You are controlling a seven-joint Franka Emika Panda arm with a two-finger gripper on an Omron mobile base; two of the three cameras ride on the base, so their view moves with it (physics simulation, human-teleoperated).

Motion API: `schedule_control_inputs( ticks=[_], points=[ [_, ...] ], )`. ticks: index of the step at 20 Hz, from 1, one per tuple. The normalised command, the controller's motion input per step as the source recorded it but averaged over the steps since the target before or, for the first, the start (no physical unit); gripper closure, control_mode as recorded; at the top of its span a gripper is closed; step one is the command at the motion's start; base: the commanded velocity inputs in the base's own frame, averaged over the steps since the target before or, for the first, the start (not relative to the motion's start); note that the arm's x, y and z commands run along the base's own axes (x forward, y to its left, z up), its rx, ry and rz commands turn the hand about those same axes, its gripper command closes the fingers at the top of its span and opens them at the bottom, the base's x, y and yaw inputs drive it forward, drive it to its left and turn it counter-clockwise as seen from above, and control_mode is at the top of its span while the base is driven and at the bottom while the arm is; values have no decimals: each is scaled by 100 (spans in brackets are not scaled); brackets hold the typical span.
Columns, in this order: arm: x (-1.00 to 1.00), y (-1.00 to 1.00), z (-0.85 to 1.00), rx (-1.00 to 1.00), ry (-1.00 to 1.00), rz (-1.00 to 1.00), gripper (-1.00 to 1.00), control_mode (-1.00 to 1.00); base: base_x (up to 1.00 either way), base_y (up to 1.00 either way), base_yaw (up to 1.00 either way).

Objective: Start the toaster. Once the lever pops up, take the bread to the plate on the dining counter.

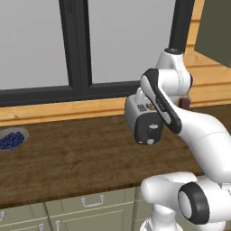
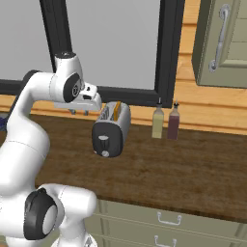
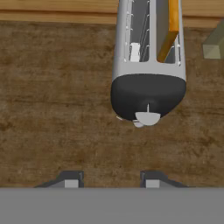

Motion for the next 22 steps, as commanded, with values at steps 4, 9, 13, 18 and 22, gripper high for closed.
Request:
schedule_control_inputs(
  ticks=[4, 9, 13, 18, 22],
  points=[
    [-11, -3, -4, 0, 0, 0, -100, -100, 0, 0, 0],
    [-30, -29, -43, 0, -8, 0, -100, -100, 0, 0, 0],
    [-9, -28, -59, 0, -10, 0, -100, -100, 0, 0, 0],
    [0, -8, -70, 0, -11, 0, -100, -100, 0, 0, 0],
    [3, 0, -48, 0, -15, 0, -100, -100, 0, 0, 0]
  ],
)
